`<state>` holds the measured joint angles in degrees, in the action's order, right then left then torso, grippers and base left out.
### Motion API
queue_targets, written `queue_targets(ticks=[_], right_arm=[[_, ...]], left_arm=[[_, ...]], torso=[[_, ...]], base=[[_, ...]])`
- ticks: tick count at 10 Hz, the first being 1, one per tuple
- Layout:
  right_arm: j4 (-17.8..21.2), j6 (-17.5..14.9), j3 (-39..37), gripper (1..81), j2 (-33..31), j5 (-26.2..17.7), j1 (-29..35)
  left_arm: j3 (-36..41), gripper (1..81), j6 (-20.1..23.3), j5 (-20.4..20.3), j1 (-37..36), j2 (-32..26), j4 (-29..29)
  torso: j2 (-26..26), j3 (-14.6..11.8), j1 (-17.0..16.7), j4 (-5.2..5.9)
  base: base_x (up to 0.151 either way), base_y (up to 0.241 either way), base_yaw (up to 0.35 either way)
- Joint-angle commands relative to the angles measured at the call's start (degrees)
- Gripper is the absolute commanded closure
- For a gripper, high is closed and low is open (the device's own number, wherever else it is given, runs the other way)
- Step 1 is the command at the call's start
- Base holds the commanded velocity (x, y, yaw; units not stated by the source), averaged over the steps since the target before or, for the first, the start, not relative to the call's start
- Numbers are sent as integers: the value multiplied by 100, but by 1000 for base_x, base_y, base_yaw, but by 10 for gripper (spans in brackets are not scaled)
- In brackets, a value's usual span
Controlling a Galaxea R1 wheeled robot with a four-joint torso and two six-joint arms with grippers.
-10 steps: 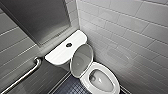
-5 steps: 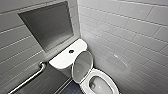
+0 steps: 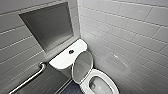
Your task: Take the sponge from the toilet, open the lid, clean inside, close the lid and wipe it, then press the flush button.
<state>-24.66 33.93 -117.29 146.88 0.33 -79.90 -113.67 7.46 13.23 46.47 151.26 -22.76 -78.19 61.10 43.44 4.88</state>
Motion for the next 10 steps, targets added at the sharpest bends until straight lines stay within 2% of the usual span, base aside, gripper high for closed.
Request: queue_targets(ticks=[1,4,6,8,10], right_arm=[[-91,-9,-117,811,-8,-104,-181],[-65,9,-267,811,72,-24,-277],[-65,9,-267,811,98,-32,-286],[-65,9,-267,811,107,-25,-286],[-74,9,-259,811,107,-25,-278]], left_arm=[[72,10,10,-105,-757,-201,-1041],[72,10,-8,-380,-1074,-340,-1912],[133,10,-17,-733,-1249,-569,-2705],[125,10,-17,-839,-1381,-754,-3084],[99,10,-25,-1182,-1496,-799,-3717]], torso=[[0,0,0,0],[0,0,0,0],[0,0,0,0],[0,0,0,0],[0,0,0,0]], base=[[0,0,0],[0,0,0],[0,0,0],[0,0,0],[0,0,0]])
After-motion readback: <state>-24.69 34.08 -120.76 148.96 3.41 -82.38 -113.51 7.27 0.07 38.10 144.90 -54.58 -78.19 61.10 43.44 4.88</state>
